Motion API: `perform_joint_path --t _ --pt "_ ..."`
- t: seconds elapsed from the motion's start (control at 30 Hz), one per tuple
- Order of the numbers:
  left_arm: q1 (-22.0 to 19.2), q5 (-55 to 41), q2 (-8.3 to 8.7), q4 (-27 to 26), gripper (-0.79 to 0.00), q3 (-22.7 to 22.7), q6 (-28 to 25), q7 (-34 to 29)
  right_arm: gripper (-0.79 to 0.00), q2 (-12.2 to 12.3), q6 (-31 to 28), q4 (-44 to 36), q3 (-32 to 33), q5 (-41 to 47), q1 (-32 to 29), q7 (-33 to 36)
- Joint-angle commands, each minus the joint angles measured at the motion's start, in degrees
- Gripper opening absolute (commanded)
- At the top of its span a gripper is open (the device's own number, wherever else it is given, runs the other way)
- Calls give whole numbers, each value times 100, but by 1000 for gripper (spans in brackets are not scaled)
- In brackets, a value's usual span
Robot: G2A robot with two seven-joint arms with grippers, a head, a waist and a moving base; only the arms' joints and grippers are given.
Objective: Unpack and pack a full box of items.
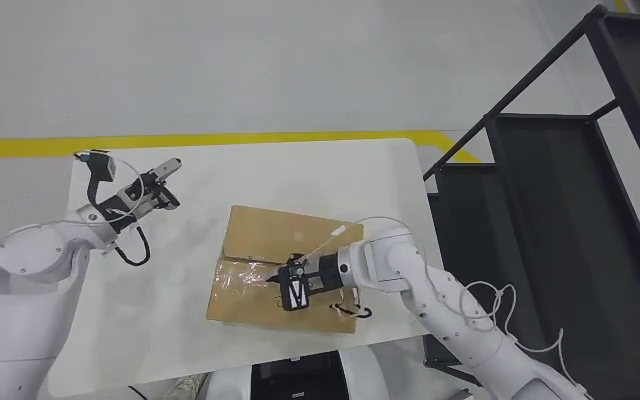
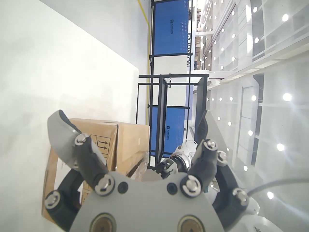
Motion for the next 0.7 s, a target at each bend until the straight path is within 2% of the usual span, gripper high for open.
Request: perform_joint_path --t 0.0,0.23,0.33,0.47,0.67 --pt "-8 14 -6 5 0 22 7 -2 -785 42 -15 -65 117 1 -138 -57" --pt "-108 48 -40 62 0 152 33 -5 -785 165 -21 197 476 173 -585 -376" --pt "-156 70 -53 90 0 205 49 -7 -785 159 161 566 440 261 -545 -393" --pt "-197 103 -64 119 0 232 72 -8 -785 132 127 866 345 466 -353 -767" --pt "-190 77 -71 117 0 191 83 -15 -785 204 -122 371 495 177 -501 -1539"
